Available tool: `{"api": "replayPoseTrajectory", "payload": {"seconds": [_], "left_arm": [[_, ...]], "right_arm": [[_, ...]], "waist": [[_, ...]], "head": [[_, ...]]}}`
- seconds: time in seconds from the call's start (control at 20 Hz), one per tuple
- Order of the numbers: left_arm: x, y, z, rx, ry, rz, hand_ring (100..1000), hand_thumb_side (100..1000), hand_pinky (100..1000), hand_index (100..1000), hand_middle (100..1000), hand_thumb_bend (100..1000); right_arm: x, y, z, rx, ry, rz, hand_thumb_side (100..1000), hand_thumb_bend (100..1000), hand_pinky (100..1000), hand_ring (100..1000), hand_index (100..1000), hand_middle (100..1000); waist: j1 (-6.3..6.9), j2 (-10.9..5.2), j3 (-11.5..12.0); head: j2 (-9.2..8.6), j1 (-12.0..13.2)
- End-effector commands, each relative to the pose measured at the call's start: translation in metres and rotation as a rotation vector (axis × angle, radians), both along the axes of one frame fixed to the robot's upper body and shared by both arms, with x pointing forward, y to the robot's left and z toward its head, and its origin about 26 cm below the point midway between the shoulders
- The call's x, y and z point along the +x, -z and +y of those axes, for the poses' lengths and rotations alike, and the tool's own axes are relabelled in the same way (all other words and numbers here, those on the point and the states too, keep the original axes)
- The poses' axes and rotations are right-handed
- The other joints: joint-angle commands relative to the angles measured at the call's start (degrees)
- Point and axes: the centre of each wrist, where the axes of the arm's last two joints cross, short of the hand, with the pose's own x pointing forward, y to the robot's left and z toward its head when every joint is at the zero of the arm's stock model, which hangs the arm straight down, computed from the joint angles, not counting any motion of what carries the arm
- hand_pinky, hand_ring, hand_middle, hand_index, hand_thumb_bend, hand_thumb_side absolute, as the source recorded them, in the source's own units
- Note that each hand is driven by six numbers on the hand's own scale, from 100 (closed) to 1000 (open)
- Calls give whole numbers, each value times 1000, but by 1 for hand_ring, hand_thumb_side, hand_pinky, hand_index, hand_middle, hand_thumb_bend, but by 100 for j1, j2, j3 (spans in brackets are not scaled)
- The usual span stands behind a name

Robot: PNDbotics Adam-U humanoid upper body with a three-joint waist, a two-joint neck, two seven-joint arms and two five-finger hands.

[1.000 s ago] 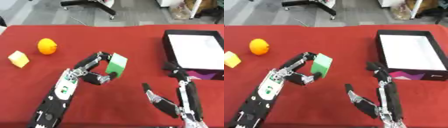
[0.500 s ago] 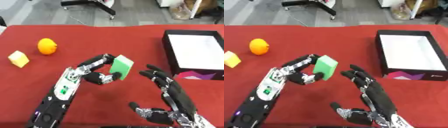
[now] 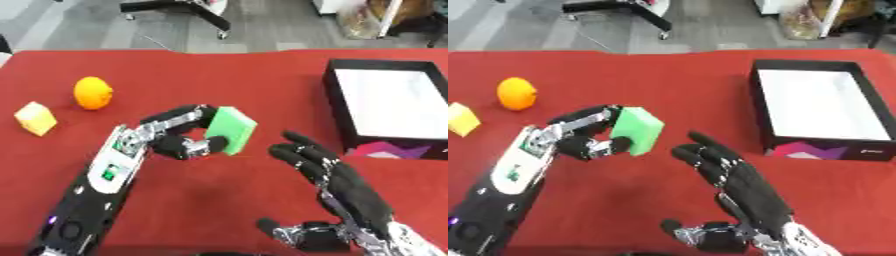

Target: Pick up the objects with one hand, pass them to the other hand, and then place them into the box on the other side of the table.

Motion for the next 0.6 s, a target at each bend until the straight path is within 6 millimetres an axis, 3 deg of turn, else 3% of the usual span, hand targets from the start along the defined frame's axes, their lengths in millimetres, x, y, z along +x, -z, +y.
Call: {"api": "replayPoseTrajectory", "payload": {"seconds": [0.05,0.6], "left_arm": [[0,-13,8,9,40,-4,585,752,660,605,527,100],[-3,-21,2,-57,101,126,589,772,661,606,528,100]], "right_arm": [[2,-11,-2,-21,2,-70,366,561,856,978,933,859],[7,-21,6,-89,-10,-199,388,522,886,950,927,872]], "waist": [[-13,-77,5],[-6,-74,-23]], "head": [[-16,-9],[-16,-21]]}}
